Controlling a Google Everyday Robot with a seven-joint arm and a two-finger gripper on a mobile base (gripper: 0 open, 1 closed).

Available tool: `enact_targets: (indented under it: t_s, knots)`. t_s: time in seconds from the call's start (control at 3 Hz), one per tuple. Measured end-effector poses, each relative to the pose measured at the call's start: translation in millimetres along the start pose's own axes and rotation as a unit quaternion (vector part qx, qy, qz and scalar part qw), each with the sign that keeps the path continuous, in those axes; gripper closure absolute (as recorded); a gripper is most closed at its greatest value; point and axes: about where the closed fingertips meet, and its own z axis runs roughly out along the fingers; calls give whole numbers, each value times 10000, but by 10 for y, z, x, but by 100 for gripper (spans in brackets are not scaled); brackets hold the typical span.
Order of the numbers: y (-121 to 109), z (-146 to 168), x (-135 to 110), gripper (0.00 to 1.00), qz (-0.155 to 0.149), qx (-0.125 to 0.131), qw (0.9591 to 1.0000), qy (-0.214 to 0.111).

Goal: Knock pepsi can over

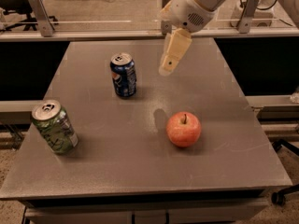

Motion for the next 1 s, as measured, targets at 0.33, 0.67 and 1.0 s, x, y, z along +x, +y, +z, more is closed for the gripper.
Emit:
enact_targets:
  t_s: [0.33,0.67,1.0]
  knots:
    - [79,414,82,0,23,-166,9975,-693]
    - [150,642,25,0,80,76,9778,-2092]
    - [87,460,-218,0,73,368,9628,-2676]
